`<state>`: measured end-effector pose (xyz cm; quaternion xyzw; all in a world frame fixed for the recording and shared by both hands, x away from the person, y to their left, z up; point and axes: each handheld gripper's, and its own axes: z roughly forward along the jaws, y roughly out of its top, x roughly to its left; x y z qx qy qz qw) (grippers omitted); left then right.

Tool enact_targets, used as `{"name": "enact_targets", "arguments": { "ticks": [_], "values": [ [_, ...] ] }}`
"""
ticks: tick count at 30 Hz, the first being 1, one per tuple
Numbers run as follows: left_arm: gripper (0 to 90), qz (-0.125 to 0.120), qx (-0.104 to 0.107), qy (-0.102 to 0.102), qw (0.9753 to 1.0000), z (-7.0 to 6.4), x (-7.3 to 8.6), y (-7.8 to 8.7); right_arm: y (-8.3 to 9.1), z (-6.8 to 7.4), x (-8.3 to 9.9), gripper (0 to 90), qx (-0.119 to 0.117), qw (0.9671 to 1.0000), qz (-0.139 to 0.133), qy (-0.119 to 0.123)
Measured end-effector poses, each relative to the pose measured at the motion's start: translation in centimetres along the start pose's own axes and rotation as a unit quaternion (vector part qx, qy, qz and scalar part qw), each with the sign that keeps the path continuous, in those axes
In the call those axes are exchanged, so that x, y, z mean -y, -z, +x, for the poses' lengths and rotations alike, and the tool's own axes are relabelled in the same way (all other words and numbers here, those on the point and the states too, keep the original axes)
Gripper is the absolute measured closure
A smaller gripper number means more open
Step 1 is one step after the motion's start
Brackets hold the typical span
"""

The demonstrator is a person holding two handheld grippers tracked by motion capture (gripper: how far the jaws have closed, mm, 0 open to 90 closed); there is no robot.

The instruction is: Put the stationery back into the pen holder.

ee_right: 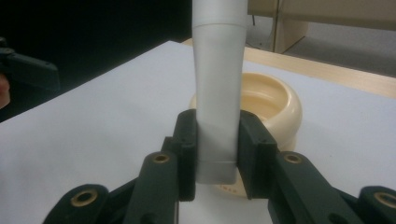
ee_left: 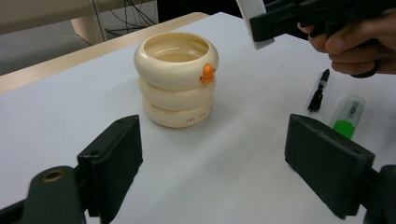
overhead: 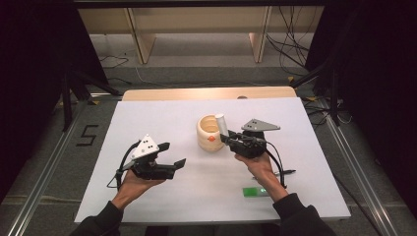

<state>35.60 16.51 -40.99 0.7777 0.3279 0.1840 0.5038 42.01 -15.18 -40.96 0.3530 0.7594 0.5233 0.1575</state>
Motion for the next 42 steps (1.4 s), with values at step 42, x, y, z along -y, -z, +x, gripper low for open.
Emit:
{"name": "enact_targets", "arguments": {
  "ticks": [42],
  "values": [
    [18.1, -0.010, -0.014, 0.025, 0.9995, -0.1, 1.7, 1.0, -7.7, -0.6, -2.3, 71.5, 0.057, 0.9969, 0.044, -0.031]
  ]
}}
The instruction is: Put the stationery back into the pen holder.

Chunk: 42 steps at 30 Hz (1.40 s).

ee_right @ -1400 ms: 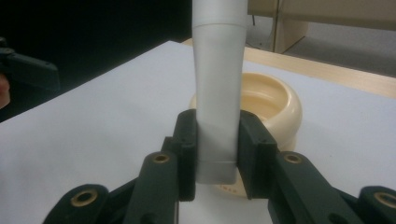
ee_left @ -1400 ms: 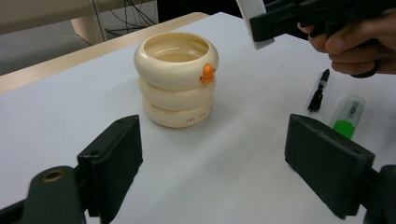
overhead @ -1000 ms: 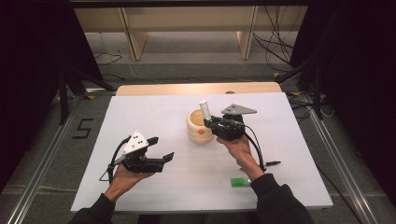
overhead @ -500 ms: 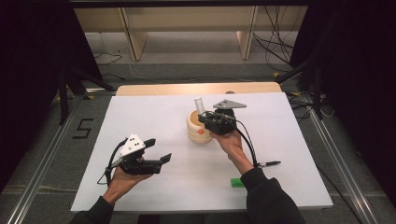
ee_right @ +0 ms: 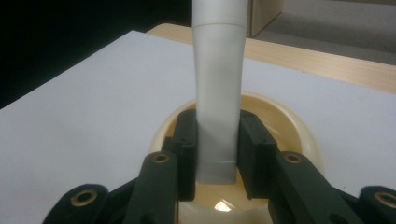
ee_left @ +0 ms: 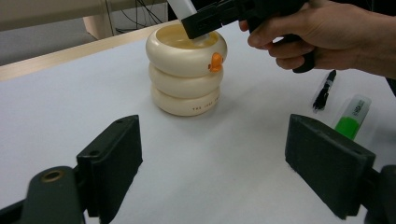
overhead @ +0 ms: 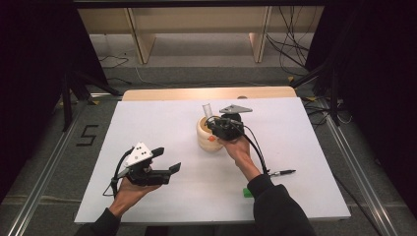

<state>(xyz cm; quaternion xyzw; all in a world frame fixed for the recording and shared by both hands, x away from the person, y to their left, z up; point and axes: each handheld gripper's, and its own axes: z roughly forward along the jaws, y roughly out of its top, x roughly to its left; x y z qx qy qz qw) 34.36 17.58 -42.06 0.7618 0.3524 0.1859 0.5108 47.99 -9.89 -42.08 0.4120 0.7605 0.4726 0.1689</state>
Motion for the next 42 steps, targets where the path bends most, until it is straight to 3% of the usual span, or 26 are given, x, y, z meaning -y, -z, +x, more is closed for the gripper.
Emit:
{"name": "enact_targets", "arguments": {
  "ticks": [12, 15, 21, 25, 37, 40, 42],
  "values": [
    [18.1, 0.003, 0.004, 0.002, 1.0000, 0.0, 0.0, -0.1, -0.7, 0.2, 0.3, 70.5, 0.003, 0.9999, 0.011, -0.003],
    [18.1, 0.008, 0.006, 0.001, 0.9999, -0.1, 0.1, -0.2, -0.3, -0.1, 0.1, 59.6, -0.012, 0.9998, -0.006, -0.018],
    [18.0, 0.007, 0.005, 0.005, 0.9999, 0.0, 0.1, -0.2, 2.3, -0.6, -1.6, 50.2, -0.037, 0.9976, -0.049, -0.032],
    [17.8, 0.009, 0.005, 0.003, 0.9999, 0.0, 0.0, -0.2, 4.2, -0.8, -2.0, 46.0, -0.041, 0.9973, -0.059, -0.014],
    [17.7, 0.009, 0.003, 0.004, 0.9999, 0.0, 0.1, -0.3, 9.2, -1.4, -0.8, 34.6, -0.056, 0.9970, -0.030, 0.044],
    [17.7, 0.008, 0.003, 0.004, 1.0000, 0.0, 0.1, -0.3, 10.4, -1.7, 0.1, 33.2, -0.080, 0.9958, -0.018, 0.040],
    [17.7, 0.009, 0.002, 0.006, 0.9999, 0.1, 0.1, -0.3, 11.1, -1.8, 0.7, 31.7, -0.083, 0.9955, -0.007, 0.045]
  ]
}}
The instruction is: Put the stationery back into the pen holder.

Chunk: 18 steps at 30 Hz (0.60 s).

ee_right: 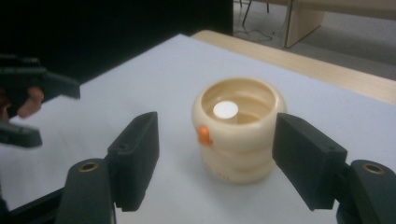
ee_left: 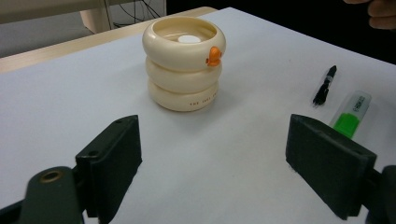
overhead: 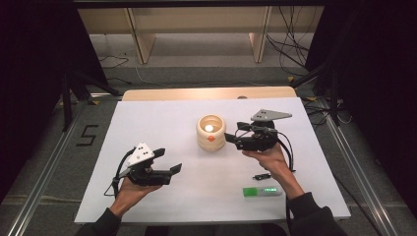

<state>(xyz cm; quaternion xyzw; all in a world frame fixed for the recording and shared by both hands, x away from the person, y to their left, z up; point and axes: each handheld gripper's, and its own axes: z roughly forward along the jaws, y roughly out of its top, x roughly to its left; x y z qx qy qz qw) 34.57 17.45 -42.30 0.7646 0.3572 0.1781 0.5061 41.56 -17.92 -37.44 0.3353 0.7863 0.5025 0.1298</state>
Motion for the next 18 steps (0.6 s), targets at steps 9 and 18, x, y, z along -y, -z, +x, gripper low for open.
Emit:
{"name": "enact_targets", "arguments": {
  "ticks": [9, 18],
  "values": [
    [17.6, -0.001, 0.000, 0.000, 1.0000, 0.0, 0.0, 0.0, 2.8, 0.0, 2.7, 29.4, 0.007, 0.9991, 0.034, 0.022],
    [17.6, -0.002, -0.001, -0.002, 1.0000, 0.2, 0.1, 0.1, 4.0, 0.2, 4.7, 28.2, 0.004, 0.9959, 0.082, 0.040]
  ]
}}
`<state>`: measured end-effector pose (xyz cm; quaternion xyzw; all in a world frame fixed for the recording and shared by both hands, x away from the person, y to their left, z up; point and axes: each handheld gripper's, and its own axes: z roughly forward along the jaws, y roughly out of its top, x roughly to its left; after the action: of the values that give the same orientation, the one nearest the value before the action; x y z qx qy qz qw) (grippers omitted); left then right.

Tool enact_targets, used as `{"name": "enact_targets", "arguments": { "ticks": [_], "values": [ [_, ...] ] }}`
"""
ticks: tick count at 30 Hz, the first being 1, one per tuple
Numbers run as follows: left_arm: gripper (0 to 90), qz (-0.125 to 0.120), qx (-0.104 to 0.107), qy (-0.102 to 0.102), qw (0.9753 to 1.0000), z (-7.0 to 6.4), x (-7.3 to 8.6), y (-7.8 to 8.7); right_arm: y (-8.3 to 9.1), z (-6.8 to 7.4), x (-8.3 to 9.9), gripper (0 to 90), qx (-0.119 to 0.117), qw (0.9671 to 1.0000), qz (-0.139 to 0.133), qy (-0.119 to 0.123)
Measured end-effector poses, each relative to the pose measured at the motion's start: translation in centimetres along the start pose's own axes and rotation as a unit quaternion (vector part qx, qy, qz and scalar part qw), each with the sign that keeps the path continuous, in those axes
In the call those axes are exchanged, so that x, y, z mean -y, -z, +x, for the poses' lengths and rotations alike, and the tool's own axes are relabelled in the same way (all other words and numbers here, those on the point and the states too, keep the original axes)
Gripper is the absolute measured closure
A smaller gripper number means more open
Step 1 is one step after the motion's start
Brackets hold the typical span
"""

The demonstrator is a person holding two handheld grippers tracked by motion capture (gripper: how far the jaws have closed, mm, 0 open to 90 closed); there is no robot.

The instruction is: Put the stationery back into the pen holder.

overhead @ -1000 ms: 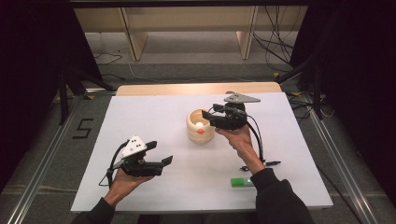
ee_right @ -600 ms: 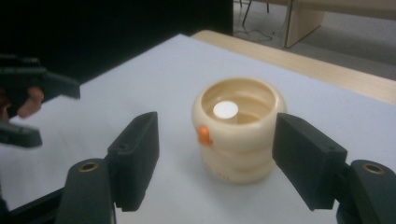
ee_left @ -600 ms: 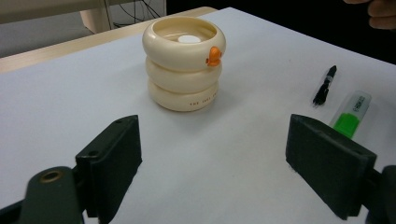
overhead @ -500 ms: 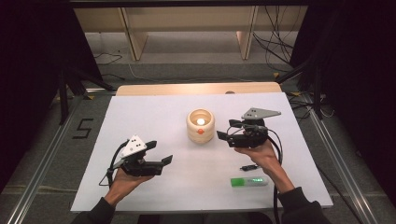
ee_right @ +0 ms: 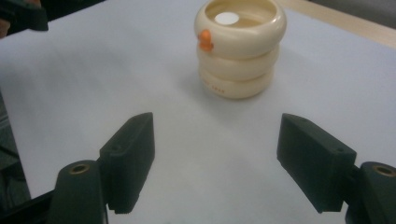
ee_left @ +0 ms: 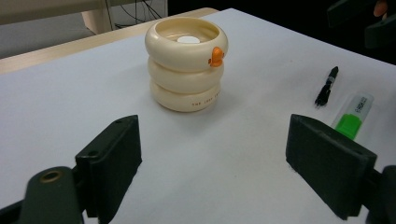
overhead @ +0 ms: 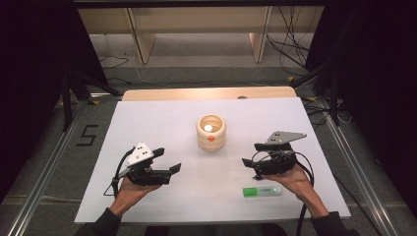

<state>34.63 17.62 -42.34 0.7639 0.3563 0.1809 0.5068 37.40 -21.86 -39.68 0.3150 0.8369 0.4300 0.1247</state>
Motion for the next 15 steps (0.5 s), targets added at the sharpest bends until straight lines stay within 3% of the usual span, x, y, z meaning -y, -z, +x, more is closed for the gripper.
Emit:
{"name": "enact_targets", "arguments": {
  "ticks": [15],
  "values": [
    [17.4, -0.001, 0.003, -0.001, 1.0000, -0.1, 0.0, 0.0, 0.1, 1.2, 1.7, 25.9, -0.022, 0.9969, 0.069, 0.033]
  ]
}}
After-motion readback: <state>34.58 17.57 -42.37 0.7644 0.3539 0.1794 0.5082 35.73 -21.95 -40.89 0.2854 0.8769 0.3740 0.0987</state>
